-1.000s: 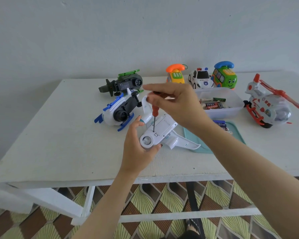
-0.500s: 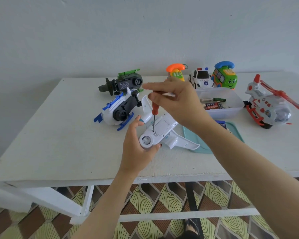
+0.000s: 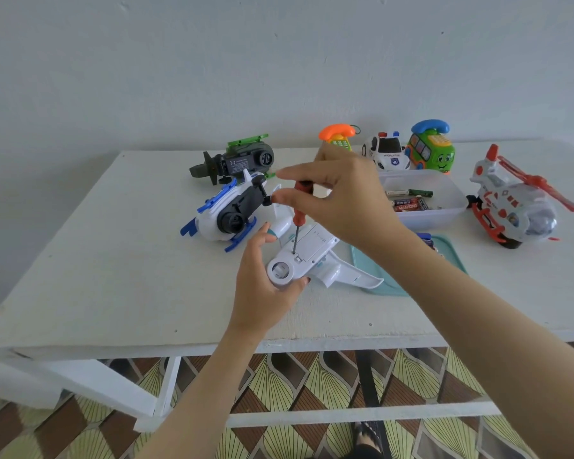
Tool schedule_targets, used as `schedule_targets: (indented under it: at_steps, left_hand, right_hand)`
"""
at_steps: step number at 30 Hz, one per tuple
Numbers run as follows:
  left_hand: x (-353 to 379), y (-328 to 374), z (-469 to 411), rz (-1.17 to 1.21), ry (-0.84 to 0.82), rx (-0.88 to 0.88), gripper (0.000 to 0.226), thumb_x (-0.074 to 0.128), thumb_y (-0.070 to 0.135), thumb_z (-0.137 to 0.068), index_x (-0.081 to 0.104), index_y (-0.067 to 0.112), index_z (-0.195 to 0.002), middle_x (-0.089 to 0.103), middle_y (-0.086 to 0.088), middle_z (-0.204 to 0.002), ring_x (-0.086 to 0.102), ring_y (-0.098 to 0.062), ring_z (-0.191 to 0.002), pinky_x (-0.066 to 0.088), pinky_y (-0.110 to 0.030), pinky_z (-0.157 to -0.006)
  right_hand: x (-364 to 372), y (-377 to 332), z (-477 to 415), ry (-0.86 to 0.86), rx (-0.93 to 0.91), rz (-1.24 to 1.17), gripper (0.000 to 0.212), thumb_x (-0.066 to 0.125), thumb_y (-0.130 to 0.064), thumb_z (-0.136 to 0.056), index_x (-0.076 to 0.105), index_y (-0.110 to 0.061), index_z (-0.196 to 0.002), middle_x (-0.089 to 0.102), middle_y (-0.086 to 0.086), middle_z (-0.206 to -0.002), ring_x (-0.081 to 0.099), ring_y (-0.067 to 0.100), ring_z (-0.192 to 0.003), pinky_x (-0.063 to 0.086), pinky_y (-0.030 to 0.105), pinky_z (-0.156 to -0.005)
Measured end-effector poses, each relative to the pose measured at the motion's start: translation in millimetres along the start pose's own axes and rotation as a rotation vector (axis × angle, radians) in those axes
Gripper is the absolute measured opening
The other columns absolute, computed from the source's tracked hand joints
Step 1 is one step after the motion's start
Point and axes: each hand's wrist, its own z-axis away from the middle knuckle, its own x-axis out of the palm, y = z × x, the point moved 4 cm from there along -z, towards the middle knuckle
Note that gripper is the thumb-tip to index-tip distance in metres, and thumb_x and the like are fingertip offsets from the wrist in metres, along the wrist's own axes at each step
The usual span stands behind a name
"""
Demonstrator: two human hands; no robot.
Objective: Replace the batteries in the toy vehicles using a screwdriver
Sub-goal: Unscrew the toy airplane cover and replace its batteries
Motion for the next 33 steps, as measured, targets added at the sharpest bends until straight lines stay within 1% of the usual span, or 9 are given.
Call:
schedule_targets:
  at_steps: [5, 10, 15, 18, 20, 22, 27, 30, 33]
  left_hand:
    - [-0.2, -1.9, -1.0, 0.009, 0.001, 0.001, 0.074, 0.087, 0.010, -0.065, 0.043, 0.019, -0.123, 0.041, 0.006, -0.143, 0.043, -0.016, -0.133, 0.049, -0.038, -0.099]
    - [-0.4, 2.0, -1.1, 0.003, 0.014, 0.011, 0.073, 0.088, 0.007, -0.064, 0.042, 0.021, -0.119, 0.046, -0.005, -0.141, 0.044, -0.017, -0.129, 0.042, -0.008, -0.092]
    - [-0.7, 2.8, -0.3, 0.010, 0.011, 0.015, 0.074, 0.087, 0.006, -0.064, 0.040, 0.024, -0.119, 0.043, 0.002, -0.140, 0.042, -0.010, -0.129, 0.036, -0.001, -0.092]
    - [-0.6, 1.3, -0.7, 0.004, 0.009, 0.026, 0.073, 0.087, 0.007, -0.065, 0.040, 0.024, -0.119, 0.040, 0.009, -0.138, 0.039, -0.010, -0.131, 0.034, -0.002, -0.096]
    - [-0.7, 1.2, -0.9, 0.003, 0.007, 0.021, 0.073, 0.087, 0.008, -0.065, 0.041, 0.022, -0.120, 0.039, 0.010, -0.139, 0.039, -0.010, -0.132, 0.036, -0.003, -0.096]
    - [-0.4, 1.3, -0.9, 0.011, 0.007, 0.021, 0.073, 0.087, 0.007, -0.065, 0.042, 0.017, -0.121, 0.040, 0.008, -0.139, 0.041, -0.013, -0.131, 0.038, -0.003, -0.091]
    - [-0.9, 2.7, 0.1, 0.006, 0.012, 0.021, 0.074, 0.088, 0.007, -0.063, 0.042, 0.021, -0.120, 0.048, -0.003, -0.138, 0.046, -0.017, -0.127, 0.043, -0.006, -0.089]
    - [-0.6, -0.5, -0.3, 0.018, 0.005, 0.001, 0.075, 0.088, 0.009, -0.063, 0.044, 0.015, -0.123, 0.045, 0.011, -0.134, 0.046, -0.009, -0.125, 0.040, -0.005, -0.088]
    - [0.1, -0.8, -0.4, 0.008, -0.003, 0.005, 0.075, 0.088, 0.010, -0.064, 0.044, 0.015, -0.124, 0.044, 0.009, -0.136, 0.047, -0.014, -0.127, 0.038, -0.004, -0.091]
  right_hand:
    - [5.6, -6.1, 0.9, -0.134, -0.109, 0.039, 0.032, 0.049, -0.017, -0.093, 0.067, -0.008, -0.118, 0.057, 0.017, -0.133, 0.053, 0.013, -0.120, 0.044, 0.019, -0.095]
    - [9.3, -2.9, 1.5, -0.204, 0.129, -0.429, 0.029, 0.054, -0.005, -0.093, 0.066, -0.014, -0.117, 0.069, 0.020, -0.084, 0.061, 0.034, -0.065, 0.053, 0.043, -0.088]
    - [5.1, 1.9, 1.1, -0.012, 0.034, -0.128, 0.012, 0.071, -0.021, -0.083, 0.076, -0.016, -0.093, 0.058, 0.000, -0.068, 0.052, 0.002, -0.068, 0.043, 0.014, -0.068]
    - [6.8, -1.2, 1.8, 0.001, -0.071, 0.124, 0.034, 0.055, -0.028, -0.091, 0.068, -0.005, -0.113, 0.063, 0.011, -0.088, 0.054, 0.008, -0.079, 0.041, 0.016, -0.073]
    - [6.5, -1.5, 1.6, -0.102, -0.017, 0.052, 0.039, 0.042, -0.020, -0.097, 0.057, 0.000, -0.126, 0.063, 0.012, -0.099, 0.058, 0.011, -0.083, 0.041, 0.017, -0.077]
    - [6.6, 0.2, 1.6, -0.224, 0.084, -0.138, 0.037, 0.038, -0.009, -0.099, 0.055, -0.005, -0.131, 0.064, 0.014, -0.083, 0.055, 0.005, -0.065, 0.042, 0.014, -0.069]
    - [9.3, -1.1, 8.4, -0.191, 0.124, -0.537, 0.032, 0.063, -0.003, -0.088, 0.063, -0.012, -0.118, 0.068, 0.005, -0.084, 0.057, 0.037, -0.064, 0.055, 0.037, -0.082]
    - [15.5, -1.6, 10.5, -0.085, 0.147, -0.448, 0.030, 0.077, -0.008, -0.076, 0.072, -0.013, -0.105, 0.056, -0.002, -0.079, 0.056, 0.009, -0.063, 0.055, 0.031, -0.076]
    - [16.8, -3.3, 9.0, 0.081, 0.021, -0.158, 0.022, 0.078, -0.022, -0.076, 0.075, -0.015, -0.097, 0.053, -0.002, -0.074, 0.049, -0.001, -0.069, 0.042, 0.010, -0.068]
